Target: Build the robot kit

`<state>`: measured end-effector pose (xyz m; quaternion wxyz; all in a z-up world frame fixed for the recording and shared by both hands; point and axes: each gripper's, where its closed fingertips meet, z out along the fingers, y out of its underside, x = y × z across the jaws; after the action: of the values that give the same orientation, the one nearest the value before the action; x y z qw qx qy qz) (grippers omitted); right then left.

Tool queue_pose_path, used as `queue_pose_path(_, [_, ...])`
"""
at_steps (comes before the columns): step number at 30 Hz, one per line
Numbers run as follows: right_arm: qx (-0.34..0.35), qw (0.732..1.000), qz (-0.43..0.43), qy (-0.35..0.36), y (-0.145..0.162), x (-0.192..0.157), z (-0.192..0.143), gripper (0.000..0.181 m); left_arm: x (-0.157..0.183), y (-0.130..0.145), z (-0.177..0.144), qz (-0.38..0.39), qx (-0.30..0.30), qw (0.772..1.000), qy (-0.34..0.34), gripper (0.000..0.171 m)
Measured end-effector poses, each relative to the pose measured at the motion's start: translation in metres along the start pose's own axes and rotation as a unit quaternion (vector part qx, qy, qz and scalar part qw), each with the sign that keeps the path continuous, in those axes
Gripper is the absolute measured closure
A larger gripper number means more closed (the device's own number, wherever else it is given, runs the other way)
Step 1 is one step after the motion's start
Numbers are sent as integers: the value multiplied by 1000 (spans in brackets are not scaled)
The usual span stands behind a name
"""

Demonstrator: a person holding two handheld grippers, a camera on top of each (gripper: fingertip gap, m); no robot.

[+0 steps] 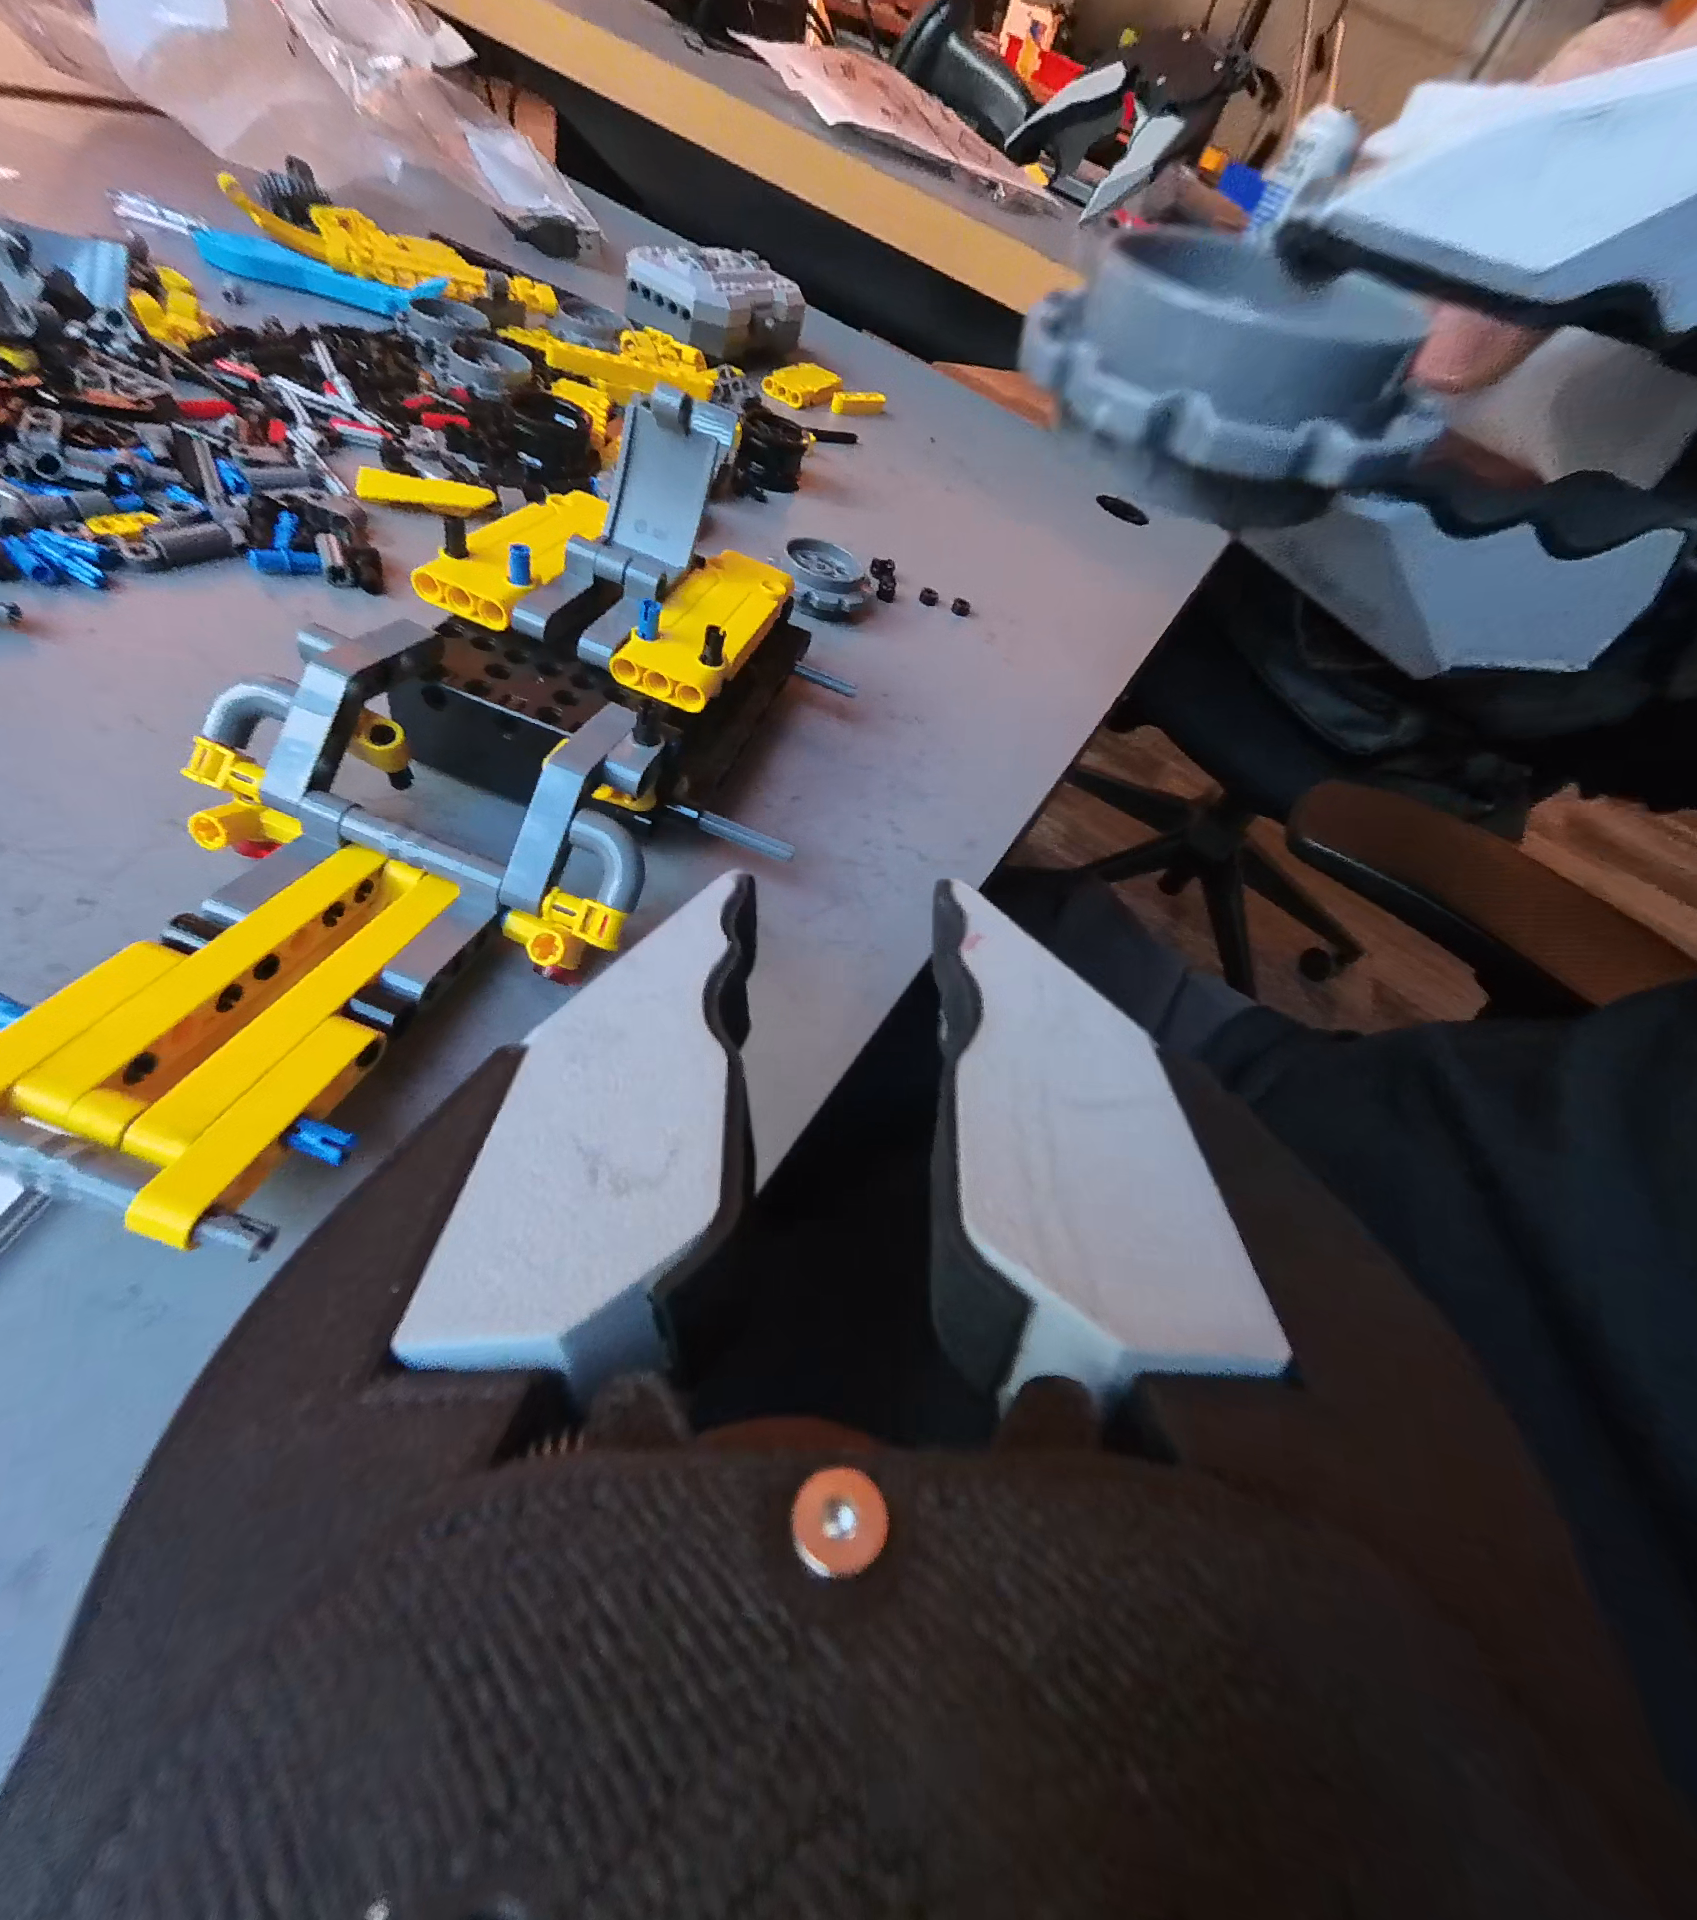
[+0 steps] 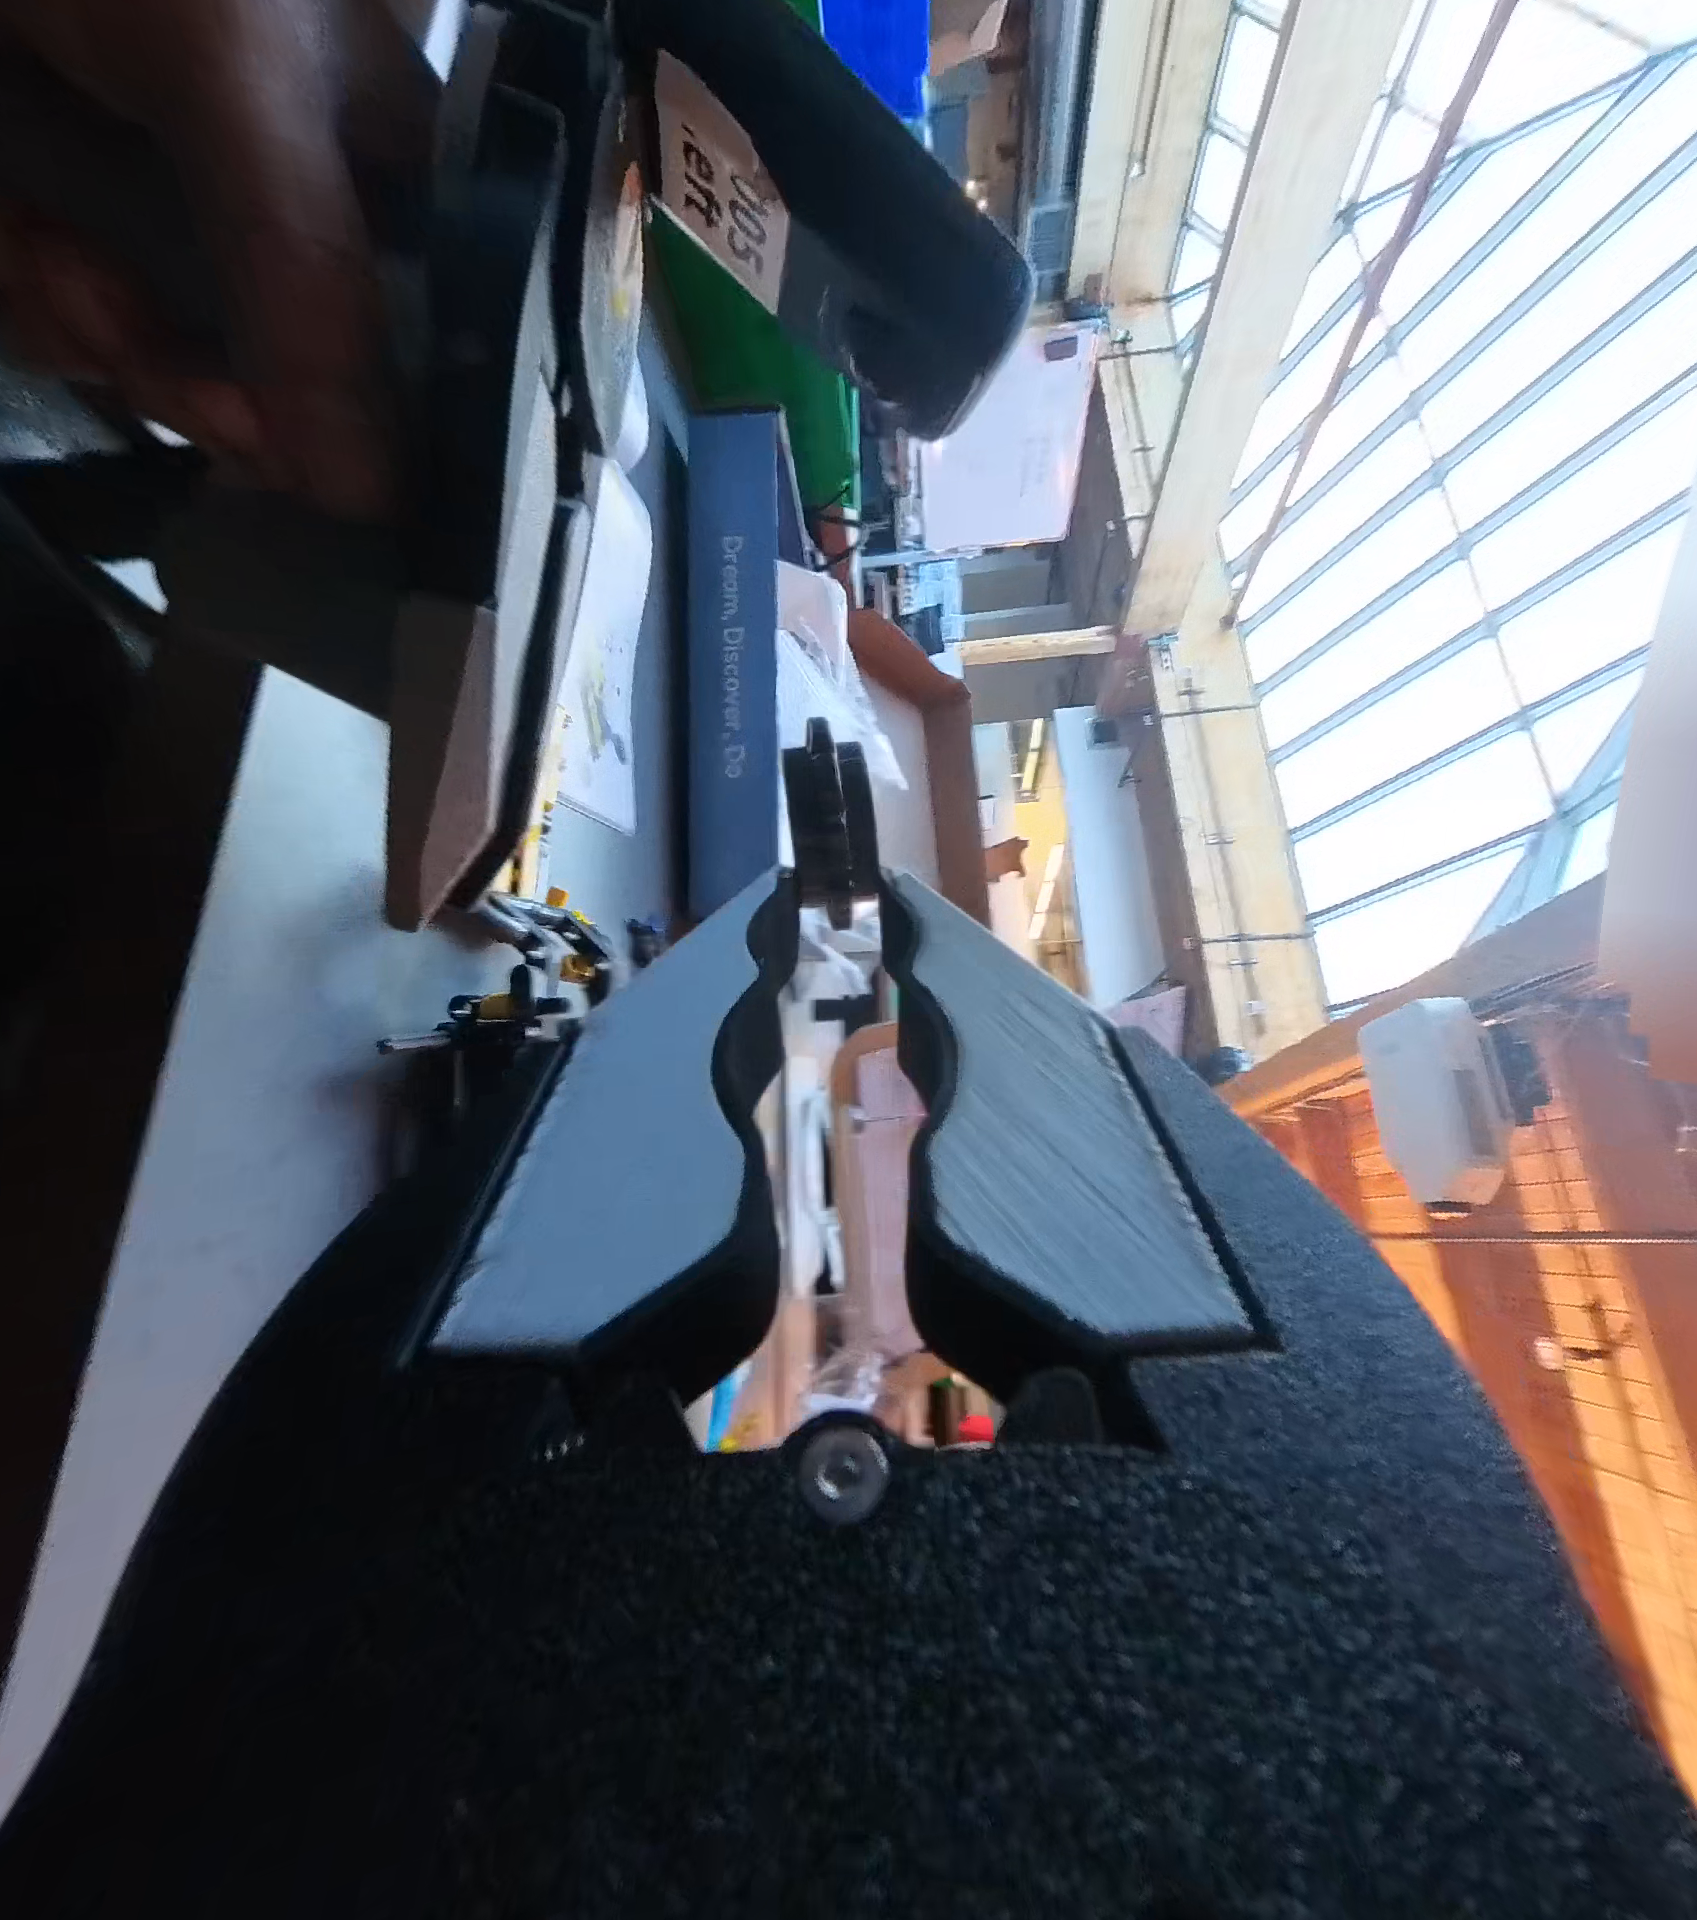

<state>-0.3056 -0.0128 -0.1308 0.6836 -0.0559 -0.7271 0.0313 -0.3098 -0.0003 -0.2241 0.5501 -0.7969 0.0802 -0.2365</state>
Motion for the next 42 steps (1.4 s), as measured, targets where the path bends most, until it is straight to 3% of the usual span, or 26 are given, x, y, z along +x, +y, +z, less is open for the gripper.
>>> queue_pose_path(2, [-7,997,70,-21,6,-3,0,167,-2,-2,-1,25,1,1000,-17,140])
queue_pose_path(4, [-19,974,210,-79,16,-13,1,166,-5,-3,-3,68,-3,997,-42,138])
queue_pose_path(7, [-30,879,438,-188,27,-42,-1,166,-2,-7,-4,123,3,991,-62,133])
queue_pose_path(8, [-40,843,493,-211,32,-51,-3,167,2,-7,-4,133,4,989,-57,130])
queue_pose_path(9, [-37,824,526,-208,37,-54,-5,167,5,-7,-3,133,7,990,-51,129])
queue_pose_path(10, [-33,824,532,-194,43,-55,-7,167,8,-6,-2,125,8,991,-42,128])
queue_pose_path(11, [-47,841,510,-173,54,-57,-10,167,9,-5,-1,110,6,993,-30,127])
queue_pose_path(13, [-82,898,403,-156,68,-67,-19,165,5,-1,0,83,-4,996,-29,127])
queue_pose_path(15, [-126,937,282,-165,80,-85,-28,166,-2,3,1,75,-16,996,-42,127])
queue_pose_path(18, [-169,954,161,-189,92,-105,-39,167,-2,8,4,72,-28,996,-39,129])
queue_pose_path(21, [-174,970,77,-150,95,-98,-43,167,2,13,8,83,-43,995,-37,129])
queue_pose_path(25, [-146,986,42,-63,77,-72,-43,167,6,17,11,104,-52,992,-40,130])
queue_pose_path(36, [-160,978,99,-87,84,-94,-44,166,7,17,11,107,-51,992,-38,131])
queue_pose_path(38, [-160,951,240,-108,84,-92,-44,167,7,17,11,106,-52,992,-37,132])
queue_pose_path(39, [-156,921,338,-120,84,-88,-44,167,7,17,12,105,-52,992,-37,132])
queue_pose_path(40, [-140,878,439,-128,84,-81,-43,167,7,17,11,105,-51,993,-36,132])
queue_pose_path(42, [-91,755,632,-148,83,-66,-43,167,7,17,11,102,-50,993,-36,133])
